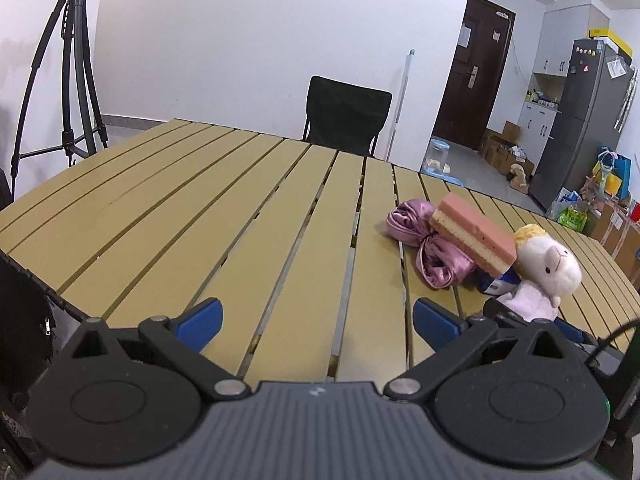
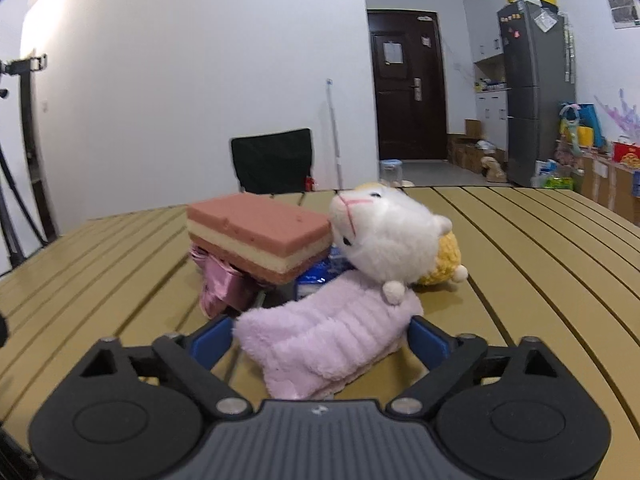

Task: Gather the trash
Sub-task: 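Reach the right gripper to the lavender plush and grasp it, then lift the lavender plush with the right gripper while the left grasps the yellow plush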

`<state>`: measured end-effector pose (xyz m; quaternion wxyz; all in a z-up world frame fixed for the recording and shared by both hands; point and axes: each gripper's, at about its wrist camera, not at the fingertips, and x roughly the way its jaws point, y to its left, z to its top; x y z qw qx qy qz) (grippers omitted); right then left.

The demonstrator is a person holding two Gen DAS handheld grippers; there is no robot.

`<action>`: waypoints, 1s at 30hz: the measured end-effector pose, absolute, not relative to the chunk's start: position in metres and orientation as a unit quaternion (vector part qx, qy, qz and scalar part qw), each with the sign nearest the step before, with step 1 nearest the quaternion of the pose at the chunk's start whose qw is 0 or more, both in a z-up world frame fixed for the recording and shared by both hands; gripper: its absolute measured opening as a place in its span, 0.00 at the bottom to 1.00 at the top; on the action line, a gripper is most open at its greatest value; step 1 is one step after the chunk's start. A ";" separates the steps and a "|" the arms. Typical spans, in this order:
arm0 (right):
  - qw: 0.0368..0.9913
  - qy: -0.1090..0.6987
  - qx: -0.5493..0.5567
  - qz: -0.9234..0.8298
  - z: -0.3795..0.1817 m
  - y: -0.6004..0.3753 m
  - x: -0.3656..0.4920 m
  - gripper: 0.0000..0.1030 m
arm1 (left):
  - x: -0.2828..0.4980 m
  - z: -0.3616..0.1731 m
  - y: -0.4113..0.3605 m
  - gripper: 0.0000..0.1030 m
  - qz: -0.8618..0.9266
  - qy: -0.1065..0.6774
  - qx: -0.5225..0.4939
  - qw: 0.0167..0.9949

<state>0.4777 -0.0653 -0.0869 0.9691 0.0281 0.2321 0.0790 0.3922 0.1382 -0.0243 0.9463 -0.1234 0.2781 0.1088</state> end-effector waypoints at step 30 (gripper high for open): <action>0.964 0.218 0.040 0.149 -0.071 -0.111 0.427 0.16 | 0.383 -0.024 0.121 1.00 0.093 0.266 -0.117 0.952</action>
